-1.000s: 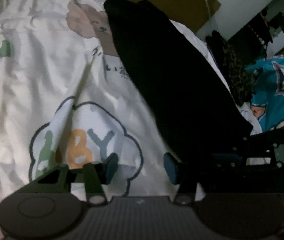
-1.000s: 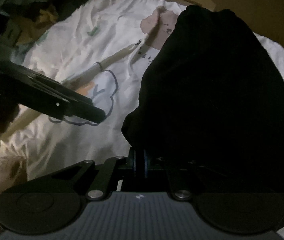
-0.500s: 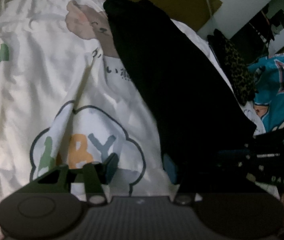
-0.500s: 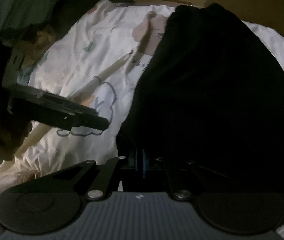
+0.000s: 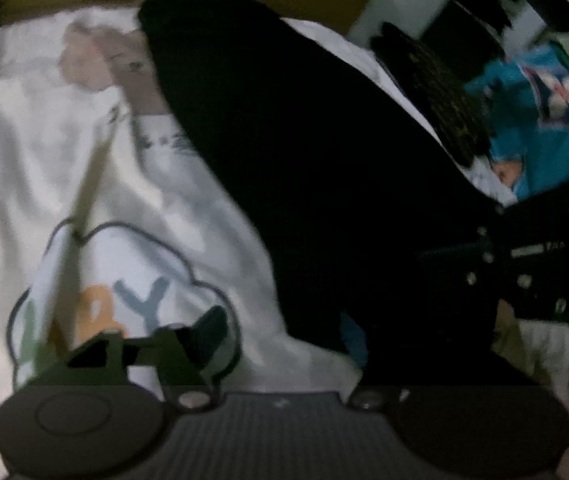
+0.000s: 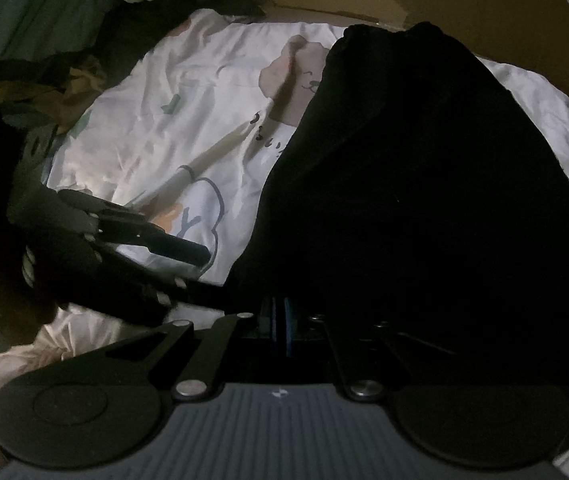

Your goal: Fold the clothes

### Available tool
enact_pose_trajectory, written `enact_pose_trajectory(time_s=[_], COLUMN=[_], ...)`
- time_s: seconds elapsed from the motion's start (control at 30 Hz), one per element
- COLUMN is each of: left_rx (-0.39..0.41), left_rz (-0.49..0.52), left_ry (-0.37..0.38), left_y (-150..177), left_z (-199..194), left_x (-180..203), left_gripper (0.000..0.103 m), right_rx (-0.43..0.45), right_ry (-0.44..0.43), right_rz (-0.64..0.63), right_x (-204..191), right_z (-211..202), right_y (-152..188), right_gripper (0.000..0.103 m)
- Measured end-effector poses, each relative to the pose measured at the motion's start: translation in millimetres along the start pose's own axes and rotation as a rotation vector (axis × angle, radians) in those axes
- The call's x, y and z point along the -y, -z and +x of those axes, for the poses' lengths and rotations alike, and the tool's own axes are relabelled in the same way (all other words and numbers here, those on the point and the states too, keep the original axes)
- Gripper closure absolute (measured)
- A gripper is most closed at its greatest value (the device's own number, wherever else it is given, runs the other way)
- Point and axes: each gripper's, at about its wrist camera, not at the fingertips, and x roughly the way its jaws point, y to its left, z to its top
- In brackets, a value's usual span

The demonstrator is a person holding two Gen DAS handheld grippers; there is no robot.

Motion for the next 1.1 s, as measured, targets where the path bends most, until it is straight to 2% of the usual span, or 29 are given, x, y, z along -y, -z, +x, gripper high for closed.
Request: enact_pose_trajectory(time_s=[0.1,0.23,0.43,0.53,0.67,0.9,1.1], left_rx=[0.006,0.021,0.045,0.054,0.065,0.078,0.066], left_rz=[0.058,0.080,0.120,0.089,-0.008,-0.046,-0.063], left_ry=[-0.023,-0.040,-0.085,-0.094,-0.088,-0.073,-0.072], left_y=[-1.5,-7.2,-9.6,-11.8,-10.3,-0.7,4.3], left_z=[5.4,11.9,13.8,11.2,2.0,-12.5,-27.8], left_x=[10.9,16.1,16.8,10.0,-7.3,-17.0,-24.0], left_gripper=[0.033,0.033,0.045,0.060,0.080,0.089,0.090], right_rx=[0.002,0.003,0.006,0.007,0.006,-0.020,-0.010], right_ry=[-0.004,-0.011,-0.024,-0.030,-0.034,-0.061,-0.066], right_rz=[-0.002,0.002,0.023,0.035,0.039,0.061,0.059], right_x=[-1.5,-2.0,0.5,2.3,3.5,4.2,3.8], right_z=[-0.7,-1.5,-2.8,-3.2,-3.3,-0.5,-1.3], right_y=[0.2,2.1,5.9,8.3,11.2,14.1,15.0], right_gripper=[0.100,0.100,0.100,0.100,0.100,0.098,0.098])
